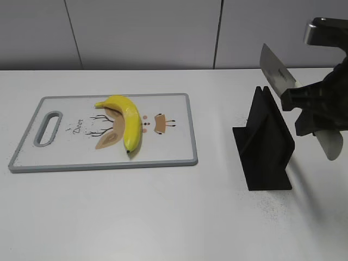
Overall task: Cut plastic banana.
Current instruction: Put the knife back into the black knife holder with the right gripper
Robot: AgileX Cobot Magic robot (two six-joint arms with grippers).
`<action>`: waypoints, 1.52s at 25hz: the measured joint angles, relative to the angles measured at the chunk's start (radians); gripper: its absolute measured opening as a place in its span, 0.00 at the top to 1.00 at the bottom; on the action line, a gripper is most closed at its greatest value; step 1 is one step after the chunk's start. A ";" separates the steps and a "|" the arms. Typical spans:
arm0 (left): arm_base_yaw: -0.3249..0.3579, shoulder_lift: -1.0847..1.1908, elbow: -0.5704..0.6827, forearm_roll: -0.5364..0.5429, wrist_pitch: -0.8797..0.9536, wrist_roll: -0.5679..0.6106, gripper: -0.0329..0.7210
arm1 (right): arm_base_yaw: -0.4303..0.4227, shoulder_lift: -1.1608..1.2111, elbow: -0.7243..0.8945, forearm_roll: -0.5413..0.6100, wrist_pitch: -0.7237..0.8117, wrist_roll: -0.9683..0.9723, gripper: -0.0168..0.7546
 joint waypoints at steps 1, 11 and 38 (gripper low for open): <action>0.000 0.000 0.000 0.000 0.000 0.000 0.18 | 0.000 0.005 0.000 -0.002 -0.001 0.002 0.77; 0.000 0.000 0.000 0.000 0.000 0.000 0.18 | 0.000 0.015 0.002 0.005 -0.026 0.004 0.77; 0.000 0.000 0.000 0.000 0.000 0.000 0.18 | 0.000 0.115 0.002 0.058 -0.004 -0.015 0.66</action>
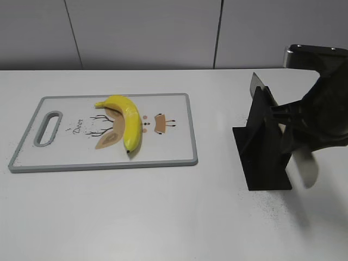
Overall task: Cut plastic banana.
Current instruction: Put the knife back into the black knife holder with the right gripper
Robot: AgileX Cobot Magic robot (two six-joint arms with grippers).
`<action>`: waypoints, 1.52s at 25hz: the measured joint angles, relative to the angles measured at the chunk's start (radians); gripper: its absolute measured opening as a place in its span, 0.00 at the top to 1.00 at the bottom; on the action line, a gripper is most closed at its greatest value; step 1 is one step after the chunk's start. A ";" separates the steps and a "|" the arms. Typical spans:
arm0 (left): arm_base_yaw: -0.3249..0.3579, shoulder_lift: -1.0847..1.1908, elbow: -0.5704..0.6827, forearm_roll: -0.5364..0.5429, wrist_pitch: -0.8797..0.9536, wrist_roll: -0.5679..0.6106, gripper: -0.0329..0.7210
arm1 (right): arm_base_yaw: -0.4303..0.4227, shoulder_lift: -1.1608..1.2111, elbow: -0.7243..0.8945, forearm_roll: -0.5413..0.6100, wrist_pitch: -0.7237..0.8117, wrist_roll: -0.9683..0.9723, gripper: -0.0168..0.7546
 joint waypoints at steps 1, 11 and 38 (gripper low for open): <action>0.000 0.000 0.000 0.000 0.000 0.000 0.18 | 0.000 0.000 0.000 0.003 0.004 -0.001 0.55; 0.000 0.000 0.000 0.000 0.000 0.000 0.18 | 0.000 -0.071 -0.004 0.036 0.037 -0.054 0.15; 0.000 0.000 0.000 0.000 0.000 0.000 0.18 | 0.000 -1.226 0.338 0.036 0.221 -0.477 0.22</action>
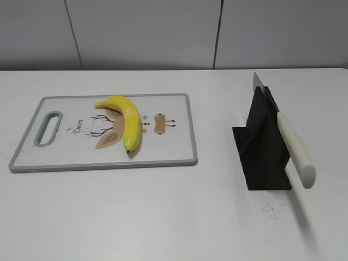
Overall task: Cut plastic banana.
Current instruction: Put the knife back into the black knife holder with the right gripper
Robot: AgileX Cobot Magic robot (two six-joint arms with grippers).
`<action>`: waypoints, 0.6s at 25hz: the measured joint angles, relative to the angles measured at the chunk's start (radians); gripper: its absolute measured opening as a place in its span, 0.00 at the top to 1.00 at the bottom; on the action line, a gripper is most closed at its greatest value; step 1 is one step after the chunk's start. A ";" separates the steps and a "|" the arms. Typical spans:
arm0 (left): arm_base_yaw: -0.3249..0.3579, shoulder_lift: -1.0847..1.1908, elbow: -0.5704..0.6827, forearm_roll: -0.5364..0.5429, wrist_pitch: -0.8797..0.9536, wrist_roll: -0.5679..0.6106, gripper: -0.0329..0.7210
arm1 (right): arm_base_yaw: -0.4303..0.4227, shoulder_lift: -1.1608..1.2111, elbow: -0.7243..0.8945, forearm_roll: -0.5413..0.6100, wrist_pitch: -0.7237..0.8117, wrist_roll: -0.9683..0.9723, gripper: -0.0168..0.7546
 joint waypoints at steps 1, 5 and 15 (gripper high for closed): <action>0.000 0.000 0.000 0.000 0.000 0.000 0.18 | 0.000 -0.029 0.000 0.000 -0.001 0.000 0.22; 0.000 0.000 0.000 0.000 0.000 0.000 0.18 | 0.000 -0.152 0.000 -0.001 -0.013 0.000 0.22; 0.000 0.000 0.000 0.000 -0.001 0.000 0.18 | -0.194 -0.244 0.000 -0.003 -0.021 -0.001 0.22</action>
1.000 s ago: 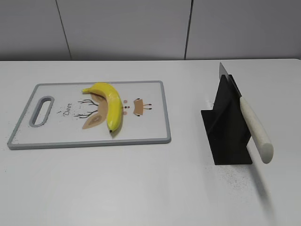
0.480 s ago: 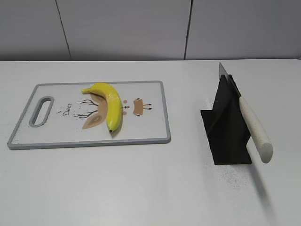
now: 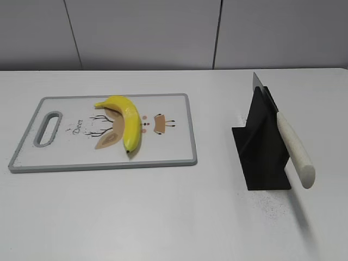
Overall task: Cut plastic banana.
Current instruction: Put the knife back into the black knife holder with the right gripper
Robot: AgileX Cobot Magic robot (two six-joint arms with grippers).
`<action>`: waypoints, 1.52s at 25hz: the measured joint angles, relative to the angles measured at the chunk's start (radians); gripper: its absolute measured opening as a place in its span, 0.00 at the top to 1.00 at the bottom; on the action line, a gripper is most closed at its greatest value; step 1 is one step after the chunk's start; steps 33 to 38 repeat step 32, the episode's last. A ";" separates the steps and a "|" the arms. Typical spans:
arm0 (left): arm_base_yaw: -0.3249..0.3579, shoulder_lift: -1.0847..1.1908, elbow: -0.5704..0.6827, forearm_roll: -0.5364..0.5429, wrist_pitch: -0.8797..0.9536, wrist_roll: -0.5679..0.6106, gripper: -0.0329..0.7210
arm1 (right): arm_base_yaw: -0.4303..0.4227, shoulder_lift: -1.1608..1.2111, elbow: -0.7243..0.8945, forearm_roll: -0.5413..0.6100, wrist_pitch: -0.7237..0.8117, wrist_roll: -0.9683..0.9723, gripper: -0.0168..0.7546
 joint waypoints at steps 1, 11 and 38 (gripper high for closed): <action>0.000 0.000 0.000 0.000 0.000 0.000 0.18 | -0.035 0.000 0.000 0.000 0.000 0.000 0.23; 0.000 0.000 0.000 0.000 0.000 0.000 0.18 | -0.128 0.000 0.005 0.000 -0.008 0.000 0.29; 0.000 0.000 0.000 0.000 0.000 0.000 0.18 | -0.128 -0.001 0.079 -0.004 0.051 0.000 0.30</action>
